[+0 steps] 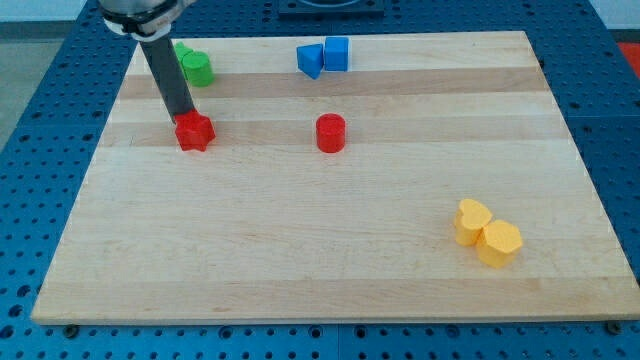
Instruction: Move the red star towards the center
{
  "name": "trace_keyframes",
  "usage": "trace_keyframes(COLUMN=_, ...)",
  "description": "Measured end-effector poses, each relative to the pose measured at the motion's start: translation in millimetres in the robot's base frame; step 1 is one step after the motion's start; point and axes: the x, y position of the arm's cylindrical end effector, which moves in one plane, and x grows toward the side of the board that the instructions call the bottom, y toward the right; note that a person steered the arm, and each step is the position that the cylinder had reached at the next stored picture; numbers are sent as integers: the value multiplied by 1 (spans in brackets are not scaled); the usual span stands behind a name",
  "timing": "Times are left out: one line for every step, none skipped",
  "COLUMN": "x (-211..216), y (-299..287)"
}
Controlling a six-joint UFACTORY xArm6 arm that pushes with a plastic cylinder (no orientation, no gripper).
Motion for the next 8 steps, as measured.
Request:
trace_keyframes(x=15, y=0)
trace_keyframes(x=33, y=0)
trace_keyframes(x=57, y=-5)
trace_keyframes(x=82, y=-12)
trace_keyframes(x=86, y=-12)
trace_keyframes(x=70, y=-2)
trace_keyframes(x=67, y=27)
trace_keyframes(x=67, y=55)
